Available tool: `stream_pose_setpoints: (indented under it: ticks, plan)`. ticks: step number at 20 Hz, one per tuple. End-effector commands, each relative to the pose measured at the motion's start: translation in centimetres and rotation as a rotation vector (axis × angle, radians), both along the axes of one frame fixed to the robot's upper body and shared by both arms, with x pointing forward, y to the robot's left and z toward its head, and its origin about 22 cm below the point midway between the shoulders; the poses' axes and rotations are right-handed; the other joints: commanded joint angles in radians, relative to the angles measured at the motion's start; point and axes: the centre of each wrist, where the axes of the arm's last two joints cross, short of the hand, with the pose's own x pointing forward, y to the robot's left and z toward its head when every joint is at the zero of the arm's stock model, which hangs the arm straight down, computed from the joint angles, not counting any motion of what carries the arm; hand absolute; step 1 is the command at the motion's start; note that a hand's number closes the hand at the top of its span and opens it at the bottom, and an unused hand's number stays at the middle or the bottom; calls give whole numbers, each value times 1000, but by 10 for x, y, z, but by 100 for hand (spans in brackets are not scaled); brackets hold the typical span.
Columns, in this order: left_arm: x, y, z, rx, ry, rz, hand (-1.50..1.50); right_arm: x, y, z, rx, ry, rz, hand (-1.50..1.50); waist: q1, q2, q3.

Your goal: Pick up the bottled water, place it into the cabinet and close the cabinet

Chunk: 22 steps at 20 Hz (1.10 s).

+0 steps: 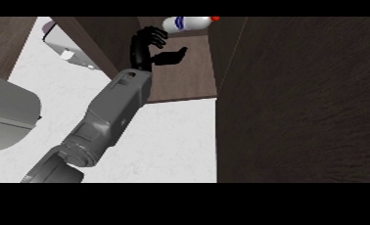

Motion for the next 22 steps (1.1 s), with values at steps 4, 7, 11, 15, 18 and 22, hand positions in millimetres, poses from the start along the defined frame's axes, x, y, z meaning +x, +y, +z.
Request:
stream_pose_setpoints:
  ticks: [4,7,11,15,18,22]
  plan:
    - [16,11,25,129,-69,48,-150,-1,2,12,46,-32,15,-150,-13,5,0]
    - [9,9,9,142,-62,59,-150,1,-1,2,48,-6,37,-150,-12,9,0]
    - [13,-4,22,85,-61,-65,-150,3,1,6,48,-31,65,-150,-12,8,-1]
    - [21,-9,47,-48,-166,-135,-150,-5,-1,7,62,-13,43,-150,0,-4,-1]
    - [13,-27,38,-119,-240,-192,-150,-2,2,7,52,-4,66,-150,7,0,-2]
    - [16,-27,45,-169,-258,-278,-150,-5,-6,8,45,8,78,-150,32,-14,0]
